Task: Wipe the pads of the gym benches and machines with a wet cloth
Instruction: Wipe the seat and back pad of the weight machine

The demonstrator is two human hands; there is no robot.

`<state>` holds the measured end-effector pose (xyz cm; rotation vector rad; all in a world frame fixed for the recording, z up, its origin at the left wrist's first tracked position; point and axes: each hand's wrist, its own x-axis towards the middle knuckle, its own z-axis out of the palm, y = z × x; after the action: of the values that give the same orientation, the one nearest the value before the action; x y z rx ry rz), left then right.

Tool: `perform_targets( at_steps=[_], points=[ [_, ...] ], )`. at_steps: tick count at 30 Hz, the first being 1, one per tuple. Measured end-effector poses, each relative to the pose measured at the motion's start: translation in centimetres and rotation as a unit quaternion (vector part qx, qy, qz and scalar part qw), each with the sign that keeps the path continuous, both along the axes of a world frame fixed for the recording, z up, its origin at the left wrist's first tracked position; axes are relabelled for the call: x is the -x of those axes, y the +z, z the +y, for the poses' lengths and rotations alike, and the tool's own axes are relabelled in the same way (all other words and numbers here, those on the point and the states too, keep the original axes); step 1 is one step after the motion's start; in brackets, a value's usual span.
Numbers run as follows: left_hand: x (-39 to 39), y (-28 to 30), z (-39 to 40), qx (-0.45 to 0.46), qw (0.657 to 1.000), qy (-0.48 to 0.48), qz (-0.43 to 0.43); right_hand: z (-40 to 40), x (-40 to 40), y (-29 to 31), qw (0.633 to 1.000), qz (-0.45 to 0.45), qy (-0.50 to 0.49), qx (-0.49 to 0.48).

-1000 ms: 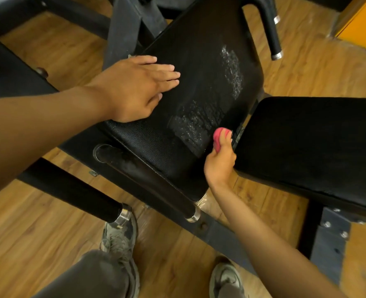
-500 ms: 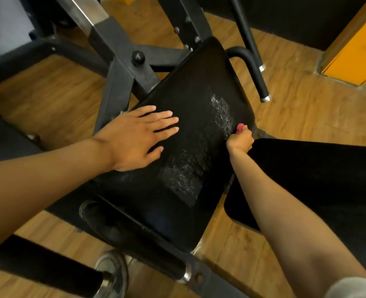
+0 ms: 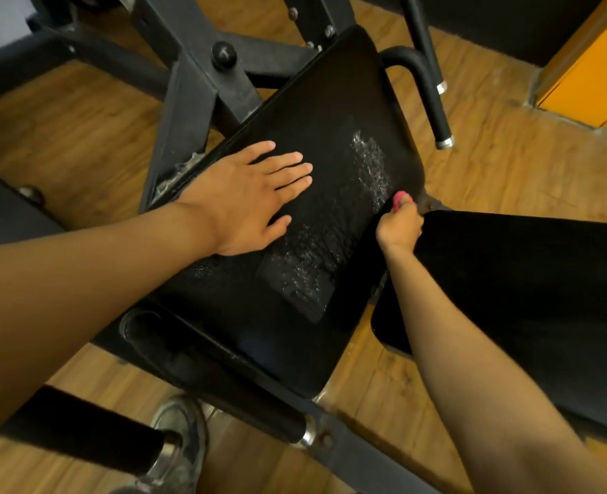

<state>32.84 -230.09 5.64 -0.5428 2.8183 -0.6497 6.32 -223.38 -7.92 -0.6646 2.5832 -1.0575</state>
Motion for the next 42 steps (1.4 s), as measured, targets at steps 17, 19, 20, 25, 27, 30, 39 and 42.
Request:
perform_targets(
  at_steps=[17,19,20,25,27,30,39,42],
  points=[
    [-7.9,1.9,2.7,-0.102,0.985,0.033,0.137,16.2,-16.7,-3.3,0.984,-0.062,0.121,0.111],
    [-8.1,1.6,2.6,-0.103,0.983,0.031,0.146,12.9,-14.7,-3.3,0.987,-0.06,0.105,0.108],
    [-8.1,1.5,2.6,-0.1,0.983,0.03,0.149,11.8,-13.9,-3.4,0.986,-0.059,0.107,0.11],
    [-8.0,1.4,2.5,-0.105,0.982,0.028,0.154,18.5,-16.3,-3.1,0.957,0.027,0.269,0.107],
    [-8.1,1.4,2.5,-0.105,0.982,0.029,0.156,21.0,-16.8,-3.6,0.937,0.067,0.325,0.112],
    [-8.0,1.1,2.5,-0.104,0.981,0.02,0.165,19.3,-15.9,-3.0,0.928,0.074,0.339,0.133],
    [-8.0,1.3,2.4,-0.128,0.977,0.027,0.171,12.4,-16.2,1.9,0.787,0.206,0.546,0.199],
    [-8.1,1.2,2.3,-0.12,0.977,0.03,0.172,17.3,-13.6,-1.9,0.81,0.191,0.532,0.157]
  ],
)
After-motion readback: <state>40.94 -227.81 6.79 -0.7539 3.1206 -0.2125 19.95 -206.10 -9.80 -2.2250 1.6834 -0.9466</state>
